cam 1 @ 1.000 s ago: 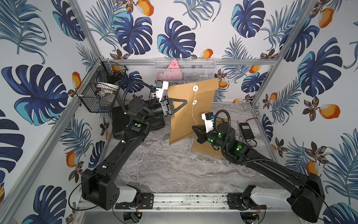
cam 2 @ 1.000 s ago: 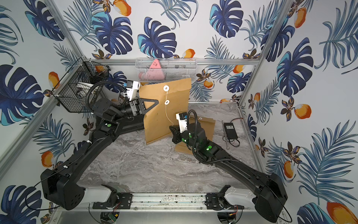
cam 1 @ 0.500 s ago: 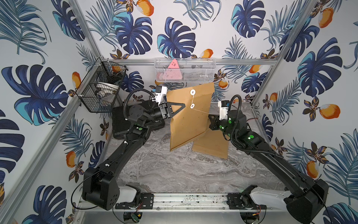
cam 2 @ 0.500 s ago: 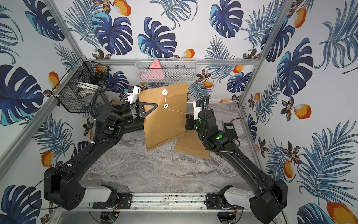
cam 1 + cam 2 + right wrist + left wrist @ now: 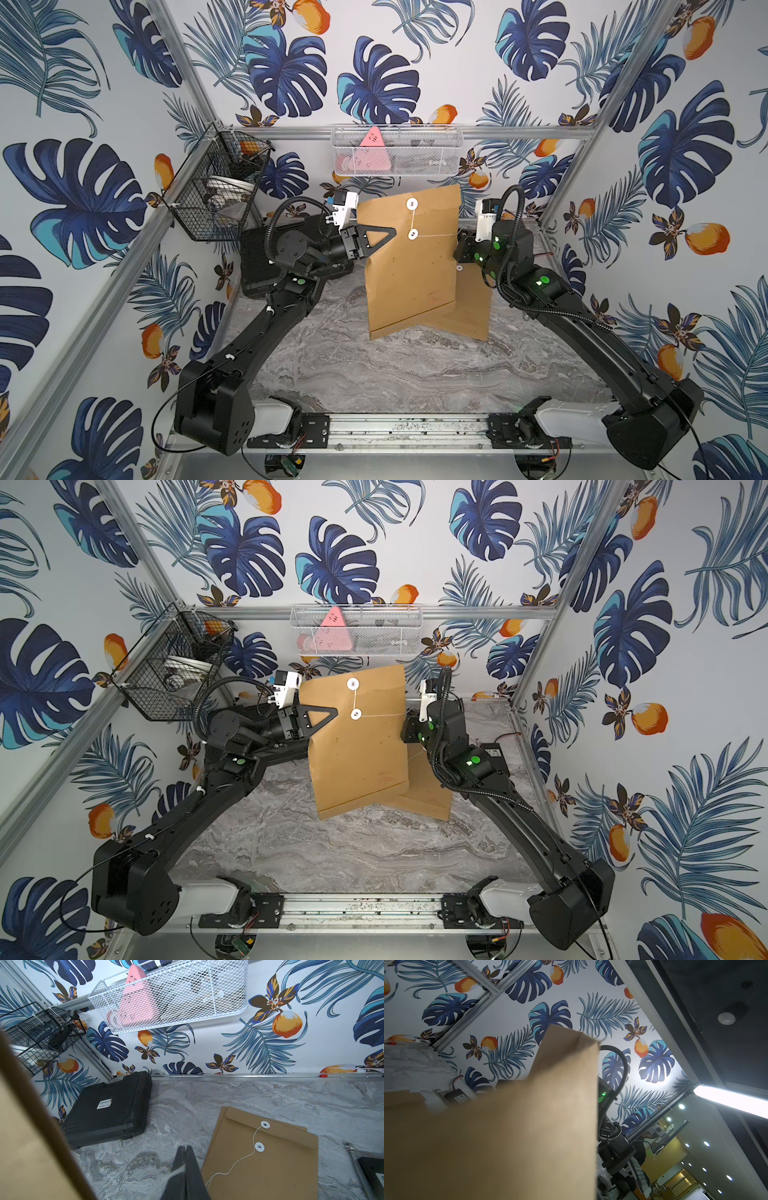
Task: Close the mouth of the file bag
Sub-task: Close the file bag.
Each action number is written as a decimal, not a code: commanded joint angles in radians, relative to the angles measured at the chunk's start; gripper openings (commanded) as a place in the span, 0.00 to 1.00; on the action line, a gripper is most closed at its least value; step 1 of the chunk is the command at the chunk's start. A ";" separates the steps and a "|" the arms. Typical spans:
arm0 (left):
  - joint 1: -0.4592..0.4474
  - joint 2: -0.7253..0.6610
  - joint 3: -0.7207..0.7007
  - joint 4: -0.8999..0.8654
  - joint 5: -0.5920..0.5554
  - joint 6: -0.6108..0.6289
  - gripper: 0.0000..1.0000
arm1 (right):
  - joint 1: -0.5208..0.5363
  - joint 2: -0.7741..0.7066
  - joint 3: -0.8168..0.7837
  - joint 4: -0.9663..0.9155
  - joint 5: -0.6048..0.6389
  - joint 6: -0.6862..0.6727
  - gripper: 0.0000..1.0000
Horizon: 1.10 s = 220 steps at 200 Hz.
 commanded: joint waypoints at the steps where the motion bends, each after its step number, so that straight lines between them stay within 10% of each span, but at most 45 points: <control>1: 0.002 -0.016 0.010 -0.134 -0.027 0.132 0.00 | 0.013 -0.029 0.008 -0.025 0.054 -0.034 0.00; 220: -0.086 -0.022 -0.108 -0.158 -0.033 0.196 0.00 | 0.059 0.205 0.397 -0.237 0.016 -0.239 0.00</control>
